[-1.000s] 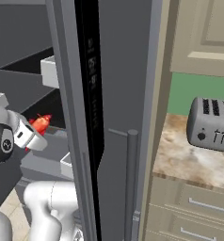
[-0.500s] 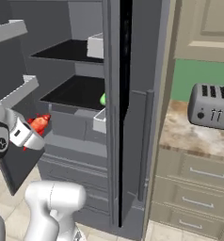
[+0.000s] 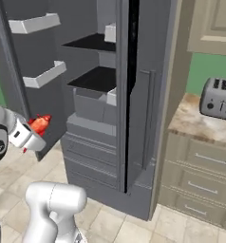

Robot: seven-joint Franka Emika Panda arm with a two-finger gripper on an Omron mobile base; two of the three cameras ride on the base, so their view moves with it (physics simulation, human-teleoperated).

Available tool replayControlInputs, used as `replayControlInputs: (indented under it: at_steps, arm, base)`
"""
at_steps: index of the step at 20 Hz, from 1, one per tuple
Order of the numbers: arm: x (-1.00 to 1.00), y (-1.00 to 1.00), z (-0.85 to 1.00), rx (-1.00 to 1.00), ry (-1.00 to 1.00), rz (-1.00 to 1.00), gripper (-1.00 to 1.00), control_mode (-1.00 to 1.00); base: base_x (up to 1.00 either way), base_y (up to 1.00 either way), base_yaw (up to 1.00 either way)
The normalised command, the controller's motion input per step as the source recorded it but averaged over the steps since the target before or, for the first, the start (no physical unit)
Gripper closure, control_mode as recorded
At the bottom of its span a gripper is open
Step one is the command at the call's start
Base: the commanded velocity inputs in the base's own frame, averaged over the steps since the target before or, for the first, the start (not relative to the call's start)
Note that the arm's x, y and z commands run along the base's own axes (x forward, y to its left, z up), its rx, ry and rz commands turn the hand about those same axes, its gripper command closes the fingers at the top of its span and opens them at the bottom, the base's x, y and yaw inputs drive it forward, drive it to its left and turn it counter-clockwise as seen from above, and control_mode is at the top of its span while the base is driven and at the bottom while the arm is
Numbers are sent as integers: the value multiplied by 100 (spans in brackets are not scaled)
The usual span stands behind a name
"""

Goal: Take the cheese, fish, and corn from the fridge and place them on the plate on the dining counter to create an appetizer plate.

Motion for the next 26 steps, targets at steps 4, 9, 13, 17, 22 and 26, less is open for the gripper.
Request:
replayControlInputs:
  at_steps: [4,9,13,17,22,26]
  arm:
    - [0,0,0,0,0,0,100,100]
    - [0,0,0,0,0,0,100,100]
    - [0,0,0,0,0,0,100,100]
    - [0,0,0,0,0,0,100,100]
    - [0,0,0,0,0,0,100,100]
    - [0,0,0,0,0,0,100,100]
  base:
    - [-67,-81,38]
    - [-85,-93,22]
    - [-93,-82,19]
    - [-100,-84,21]
    - [-100,-74,18]
    - [-100,-12,15]
